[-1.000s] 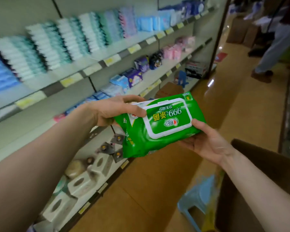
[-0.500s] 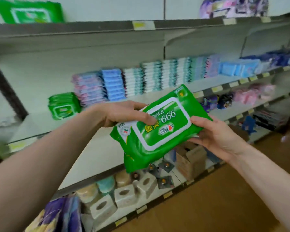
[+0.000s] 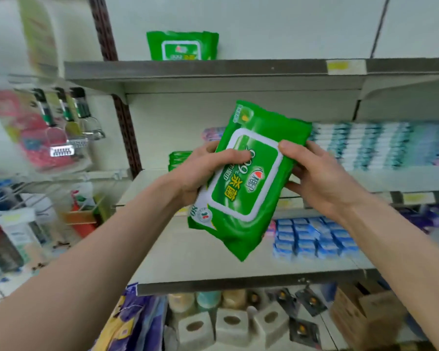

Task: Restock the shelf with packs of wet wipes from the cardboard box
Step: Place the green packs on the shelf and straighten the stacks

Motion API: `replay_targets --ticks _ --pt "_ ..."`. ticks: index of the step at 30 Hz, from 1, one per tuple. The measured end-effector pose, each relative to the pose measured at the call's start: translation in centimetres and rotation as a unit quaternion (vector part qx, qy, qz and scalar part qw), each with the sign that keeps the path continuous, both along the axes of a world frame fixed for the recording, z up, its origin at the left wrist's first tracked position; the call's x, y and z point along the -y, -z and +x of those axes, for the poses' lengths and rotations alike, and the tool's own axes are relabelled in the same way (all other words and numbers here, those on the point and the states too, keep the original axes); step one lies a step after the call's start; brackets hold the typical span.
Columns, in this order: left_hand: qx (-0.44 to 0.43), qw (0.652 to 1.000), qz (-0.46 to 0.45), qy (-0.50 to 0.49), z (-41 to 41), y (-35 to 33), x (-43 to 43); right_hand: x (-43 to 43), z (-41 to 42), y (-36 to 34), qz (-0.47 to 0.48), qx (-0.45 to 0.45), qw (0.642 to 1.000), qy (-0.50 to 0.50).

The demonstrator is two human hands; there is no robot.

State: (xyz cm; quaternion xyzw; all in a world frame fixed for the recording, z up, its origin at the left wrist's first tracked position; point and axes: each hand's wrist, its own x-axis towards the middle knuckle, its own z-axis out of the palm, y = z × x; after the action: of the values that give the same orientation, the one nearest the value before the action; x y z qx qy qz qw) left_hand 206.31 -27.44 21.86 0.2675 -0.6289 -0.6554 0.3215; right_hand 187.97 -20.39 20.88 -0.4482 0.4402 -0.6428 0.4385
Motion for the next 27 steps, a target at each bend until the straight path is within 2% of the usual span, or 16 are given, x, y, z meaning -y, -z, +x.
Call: replay_targets --ticks 5,8,11,16,21,23,27 --pt "-0.132 0.985 0.063 -0.087 -1.0 -0.4 1.4 2.9 1.8 1.1 0.014 -0.044 0.994 -0.099" --pt "-0.204 0.970 0.065 -0.111 -1.4 -1.3 2.5 4.8 1.2 -0.2 -0.008 -0.113 0.988 -0.104" --pt "-0.237 0.960 0.074 -0.131 -1.5 -2.1 3.8 6.6 -0.2 -3.1 -0.032 -0.195 0.975 -0.101" --pt "-0.212 0.961 0.008 -0.176 1.5 -5.1 7.2 8.5 -2.6 -8.7 -0.079 -0.345 0.927 -0.123" --pt "-0.058 0.983 -0.121 -0.129 6.1 -8.0 9.4 9.3 -2.8 -14.9 -0.108 -0.519 0.844 -0.078" --pt "-0.010 0.979 -0.162 -0.121 6.8 -9.7 9.9 9.5 -2.4 -17.6 -0.123 -0.555 0.820 -0.064" --pt "0.013 0.960 -0.235 -0.149 6.9 -13.8 11.3 10.7 -1.3 -22.1 -0.159 -0.554 0.816 -0.029"
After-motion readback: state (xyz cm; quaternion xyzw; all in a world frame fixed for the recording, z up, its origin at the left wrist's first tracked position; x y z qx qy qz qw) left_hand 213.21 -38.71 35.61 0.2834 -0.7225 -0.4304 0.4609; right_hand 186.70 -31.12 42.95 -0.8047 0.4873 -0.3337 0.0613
